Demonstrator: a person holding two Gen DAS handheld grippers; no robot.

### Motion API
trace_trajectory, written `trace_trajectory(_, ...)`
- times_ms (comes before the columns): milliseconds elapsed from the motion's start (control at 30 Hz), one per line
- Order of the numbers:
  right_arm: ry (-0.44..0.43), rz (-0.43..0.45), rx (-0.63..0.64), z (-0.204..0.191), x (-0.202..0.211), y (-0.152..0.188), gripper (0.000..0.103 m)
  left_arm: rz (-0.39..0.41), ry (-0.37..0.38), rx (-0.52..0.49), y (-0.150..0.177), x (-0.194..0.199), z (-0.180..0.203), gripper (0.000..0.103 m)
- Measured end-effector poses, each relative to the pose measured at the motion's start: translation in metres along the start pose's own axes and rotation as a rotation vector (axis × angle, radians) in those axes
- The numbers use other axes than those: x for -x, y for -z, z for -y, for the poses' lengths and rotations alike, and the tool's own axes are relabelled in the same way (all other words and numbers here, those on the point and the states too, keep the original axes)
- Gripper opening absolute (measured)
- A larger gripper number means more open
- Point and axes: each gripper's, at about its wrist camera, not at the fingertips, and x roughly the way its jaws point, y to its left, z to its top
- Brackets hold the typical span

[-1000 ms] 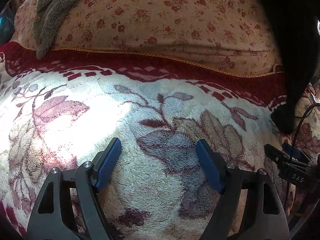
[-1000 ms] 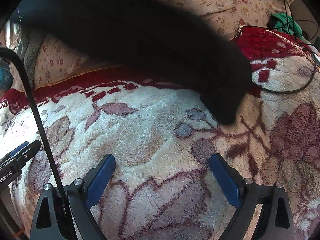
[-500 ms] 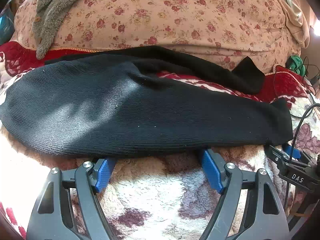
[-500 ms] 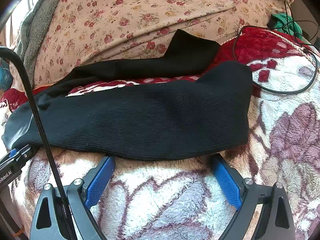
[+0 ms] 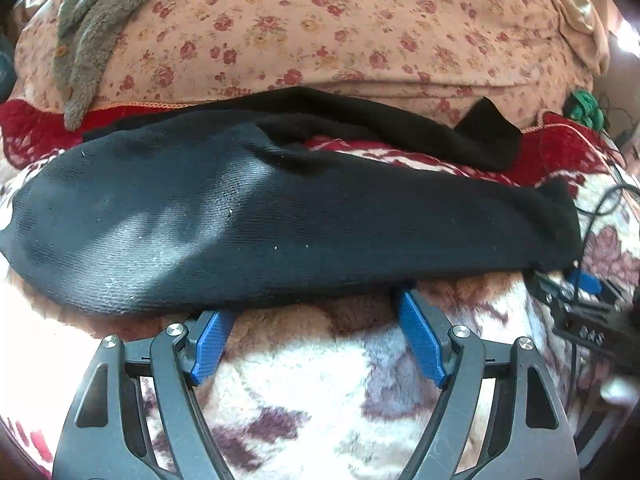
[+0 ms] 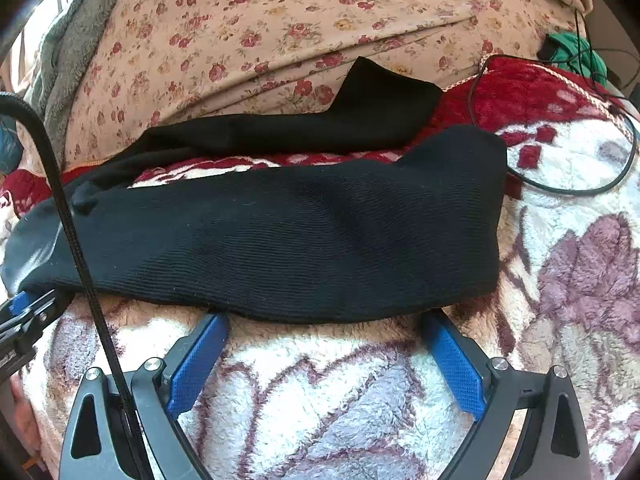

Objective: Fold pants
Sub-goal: 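Move both grippers toward the black pants lying on the blanket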

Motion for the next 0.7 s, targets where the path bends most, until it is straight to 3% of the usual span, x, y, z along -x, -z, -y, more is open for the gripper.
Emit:
trace_trajectory(133, -0.027, -0.018, -0.023, -0.001, 0.006, 0.001, 0.091, 0.024, -0.012, 0.0, 0.005, 0.017, -0.005, 0.078)
trace_trajectory(233, -0.133, 0.011, -0.086, -0.001, 0.022, 0.007, 0.088, 0.06, -0.018, -0.004, 0.007, 0.035, -0.008, 0.078)
trace_trajectory(300, -0.157, 0.022, -0.111, -0.006, 0.031, 0.011, 0.085, 0.09, -0.025, -0.006, 0.006, 0.048, -0.01, 0.078)
trace_trajectory(533, -0.175, 0.144, -0.009, -0.044, 0.073, 0.022, 0.084, 0.139, -0.034, -0.002, 0.004, 0.075, -0.021, 0.078)
trace_trajectory(700, -0.215, 0.151, -0.004, -0.058, 0.086, 0.026, 0.084, 0.147, -0.051, 0.025, 0.008, 0.085, -0.031, 0.078)
